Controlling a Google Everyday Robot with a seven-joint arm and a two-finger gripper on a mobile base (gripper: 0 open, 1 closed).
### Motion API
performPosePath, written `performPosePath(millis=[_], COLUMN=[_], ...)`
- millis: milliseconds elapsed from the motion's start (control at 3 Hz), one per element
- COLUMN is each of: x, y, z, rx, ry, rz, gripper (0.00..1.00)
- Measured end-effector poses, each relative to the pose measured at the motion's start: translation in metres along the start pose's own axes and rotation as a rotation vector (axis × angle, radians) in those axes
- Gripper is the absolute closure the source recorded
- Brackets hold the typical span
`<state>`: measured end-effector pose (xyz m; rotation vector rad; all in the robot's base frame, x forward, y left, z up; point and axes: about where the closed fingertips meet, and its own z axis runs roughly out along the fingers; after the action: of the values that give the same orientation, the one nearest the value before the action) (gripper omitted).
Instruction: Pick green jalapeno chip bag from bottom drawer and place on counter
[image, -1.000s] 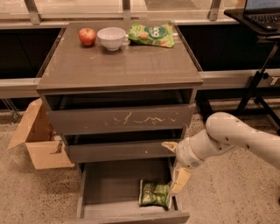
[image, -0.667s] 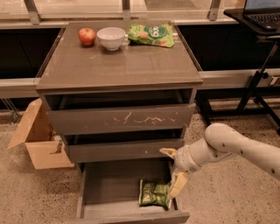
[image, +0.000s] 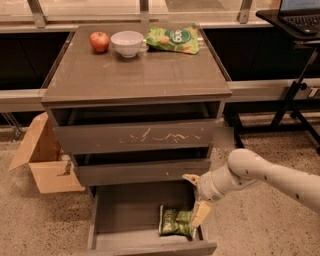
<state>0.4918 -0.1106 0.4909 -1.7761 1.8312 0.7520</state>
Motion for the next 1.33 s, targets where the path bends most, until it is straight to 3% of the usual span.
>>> performPosePath(millis=[333, 1000, 1333], x=[0.043, 0.115, 0.143], y=[-0.015, -0.033, -0.047], z=[0.035, 0.103, 0.134], rx=[0.009, -0.038, -0.066], ry=[-0.004, -0.023, 0.008], rz=[0.008, 0.006, 0.022], gripper=[0.00, 0.00, 0.00])
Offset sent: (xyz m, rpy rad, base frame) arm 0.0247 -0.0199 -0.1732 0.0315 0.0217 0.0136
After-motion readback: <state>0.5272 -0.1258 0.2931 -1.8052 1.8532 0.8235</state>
